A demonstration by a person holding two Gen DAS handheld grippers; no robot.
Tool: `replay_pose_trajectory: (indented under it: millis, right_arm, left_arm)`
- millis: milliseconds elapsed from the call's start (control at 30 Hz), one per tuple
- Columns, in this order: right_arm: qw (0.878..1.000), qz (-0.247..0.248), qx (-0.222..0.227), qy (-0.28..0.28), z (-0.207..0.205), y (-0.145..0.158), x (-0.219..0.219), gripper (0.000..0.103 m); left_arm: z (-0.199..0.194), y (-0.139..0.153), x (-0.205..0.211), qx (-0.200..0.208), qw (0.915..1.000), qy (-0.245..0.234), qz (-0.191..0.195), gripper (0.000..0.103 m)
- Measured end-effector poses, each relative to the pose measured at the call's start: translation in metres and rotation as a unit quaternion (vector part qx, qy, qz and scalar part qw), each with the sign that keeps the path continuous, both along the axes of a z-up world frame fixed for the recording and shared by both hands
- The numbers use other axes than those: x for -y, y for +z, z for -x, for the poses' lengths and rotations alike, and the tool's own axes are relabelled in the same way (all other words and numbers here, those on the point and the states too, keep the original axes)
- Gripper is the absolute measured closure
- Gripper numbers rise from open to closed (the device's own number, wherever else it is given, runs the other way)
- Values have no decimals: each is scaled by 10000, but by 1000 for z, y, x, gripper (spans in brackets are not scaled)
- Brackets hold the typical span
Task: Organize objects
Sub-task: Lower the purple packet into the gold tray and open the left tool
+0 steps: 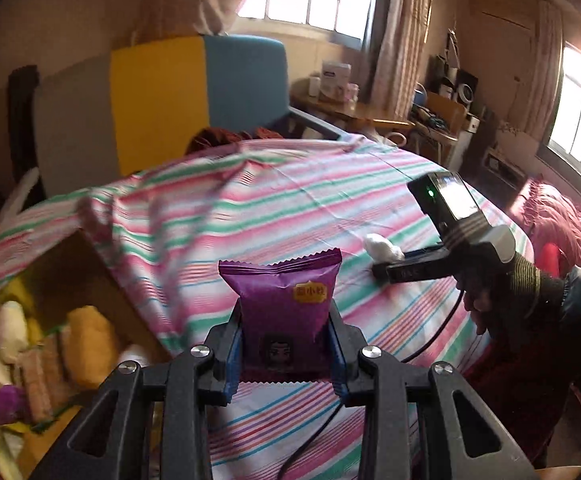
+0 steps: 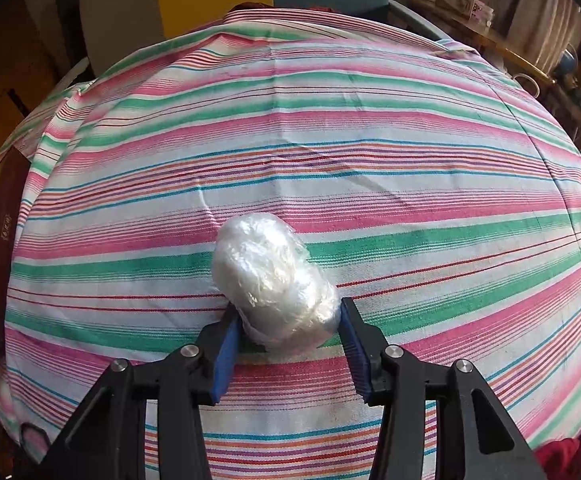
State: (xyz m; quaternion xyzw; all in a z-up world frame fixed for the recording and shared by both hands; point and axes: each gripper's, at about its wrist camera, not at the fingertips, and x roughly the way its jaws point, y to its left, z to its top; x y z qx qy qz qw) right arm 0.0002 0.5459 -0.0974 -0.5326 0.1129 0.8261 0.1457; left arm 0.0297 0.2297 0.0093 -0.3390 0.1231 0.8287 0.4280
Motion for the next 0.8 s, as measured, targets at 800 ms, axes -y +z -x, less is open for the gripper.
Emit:
replay_pose_trajectory:
  millis: [800]
  right_arm:
    - [9994,-303,13,146,-5,2,4,54]
  left_arm:
    - [116,-20,190,1286,9569,2424,-951,68]
